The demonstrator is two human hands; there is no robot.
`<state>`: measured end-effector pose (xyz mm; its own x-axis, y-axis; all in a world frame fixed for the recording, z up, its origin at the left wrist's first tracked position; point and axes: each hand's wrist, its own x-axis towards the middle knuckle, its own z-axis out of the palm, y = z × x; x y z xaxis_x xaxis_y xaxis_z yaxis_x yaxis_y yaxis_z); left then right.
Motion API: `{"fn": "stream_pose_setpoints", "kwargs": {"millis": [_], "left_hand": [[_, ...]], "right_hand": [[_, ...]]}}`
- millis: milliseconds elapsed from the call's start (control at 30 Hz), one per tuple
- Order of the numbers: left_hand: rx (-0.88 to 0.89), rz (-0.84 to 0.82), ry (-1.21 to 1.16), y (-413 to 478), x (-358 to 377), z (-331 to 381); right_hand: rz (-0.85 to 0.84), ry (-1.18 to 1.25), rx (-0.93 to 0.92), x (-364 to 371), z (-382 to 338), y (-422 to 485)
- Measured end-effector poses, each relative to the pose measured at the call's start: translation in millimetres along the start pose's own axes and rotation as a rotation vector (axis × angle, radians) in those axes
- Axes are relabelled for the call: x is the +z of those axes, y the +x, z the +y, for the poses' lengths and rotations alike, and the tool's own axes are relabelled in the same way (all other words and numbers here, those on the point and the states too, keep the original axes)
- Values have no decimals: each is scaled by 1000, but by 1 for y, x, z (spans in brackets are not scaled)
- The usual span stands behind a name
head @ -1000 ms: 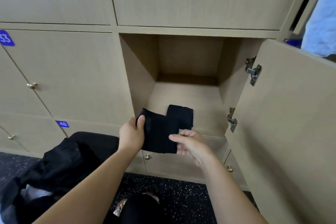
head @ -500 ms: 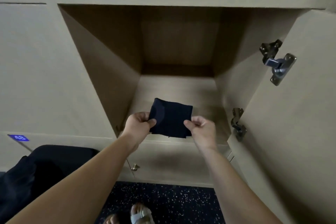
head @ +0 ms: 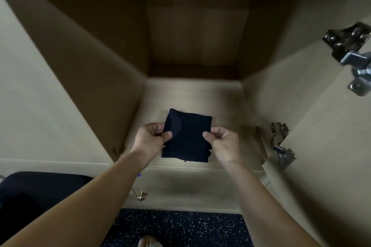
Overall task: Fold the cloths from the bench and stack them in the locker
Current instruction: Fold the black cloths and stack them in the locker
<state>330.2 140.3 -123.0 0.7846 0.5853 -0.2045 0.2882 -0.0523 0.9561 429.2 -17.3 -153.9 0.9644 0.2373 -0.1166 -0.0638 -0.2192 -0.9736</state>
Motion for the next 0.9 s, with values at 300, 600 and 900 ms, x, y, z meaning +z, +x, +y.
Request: {"fn": "stream_pose_setpoints", "kwargs": {"millis": [300, 600, 900], "left_hand": [[14, 18, 89, 7, 5, -24], [488, -79, 1043, 12, 5, -16], [302, -357, 1187, 20, 3, -16]], "right_hand": [[19, -65, -39, 3, 21, 6], [98, -918, -798, 7, 11, 0], [-282, -1018, -453, 5, 0, 2]]}}
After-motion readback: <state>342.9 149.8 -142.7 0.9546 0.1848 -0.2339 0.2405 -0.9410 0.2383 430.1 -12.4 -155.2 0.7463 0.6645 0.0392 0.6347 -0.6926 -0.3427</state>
